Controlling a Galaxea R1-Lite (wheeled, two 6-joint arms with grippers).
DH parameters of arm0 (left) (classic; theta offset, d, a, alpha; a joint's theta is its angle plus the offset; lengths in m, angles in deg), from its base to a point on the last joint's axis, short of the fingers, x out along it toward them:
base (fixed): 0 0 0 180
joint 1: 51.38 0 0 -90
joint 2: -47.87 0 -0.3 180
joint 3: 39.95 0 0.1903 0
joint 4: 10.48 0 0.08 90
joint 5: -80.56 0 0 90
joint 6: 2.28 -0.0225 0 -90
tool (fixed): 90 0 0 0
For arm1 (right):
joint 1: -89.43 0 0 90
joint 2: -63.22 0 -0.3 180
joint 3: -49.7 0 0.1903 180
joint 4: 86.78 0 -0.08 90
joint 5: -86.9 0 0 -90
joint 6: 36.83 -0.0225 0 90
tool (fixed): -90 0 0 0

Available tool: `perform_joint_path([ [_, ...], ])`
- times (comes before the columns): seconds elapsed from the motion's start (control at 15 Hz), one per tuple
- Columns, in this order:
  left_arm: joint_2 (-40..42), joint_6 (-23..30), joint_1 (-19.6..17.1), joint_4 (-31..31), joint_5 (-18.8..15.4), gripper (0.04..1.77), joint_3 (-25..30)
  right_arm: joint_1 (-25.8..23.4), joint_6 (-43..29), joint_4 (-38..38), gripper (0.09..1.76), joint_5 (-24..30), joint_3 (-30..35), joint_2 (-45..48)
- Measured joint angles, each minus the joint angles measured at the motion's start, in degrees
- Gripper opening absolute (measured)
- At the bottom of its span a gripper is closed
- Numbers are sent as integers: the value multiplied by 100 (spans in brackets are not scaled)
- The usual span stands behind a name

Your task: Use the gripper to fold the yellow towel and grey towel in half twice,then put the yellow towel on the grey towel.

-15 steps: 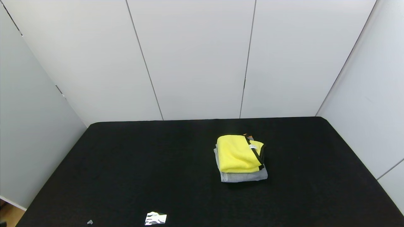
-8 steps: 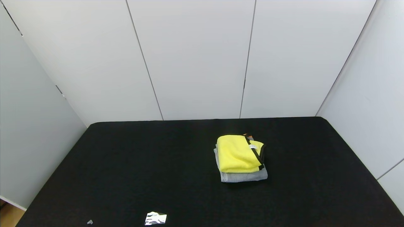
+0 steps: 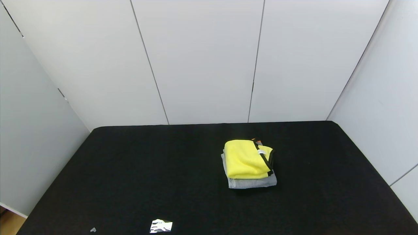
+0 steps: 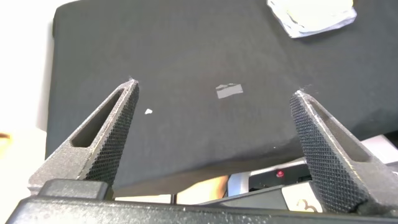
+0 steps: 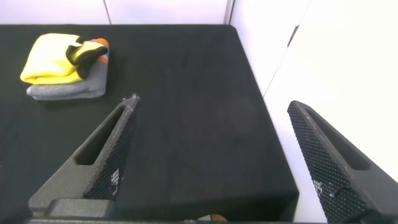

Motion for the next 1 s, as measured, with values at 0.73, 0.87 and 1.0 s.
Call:
perform_joint_path([
  [0.73,1204,134,238,-1026,118,172,1100,23,22,1134,170,218,948,603],
  [0.87,1342,534,240,-1721,586,172,1582,21,35,1451,170,345,1204,606],
  [1.0,1414,668,240,-2280,816,172,2009,20,46,1530,170,462,1353,606],
])
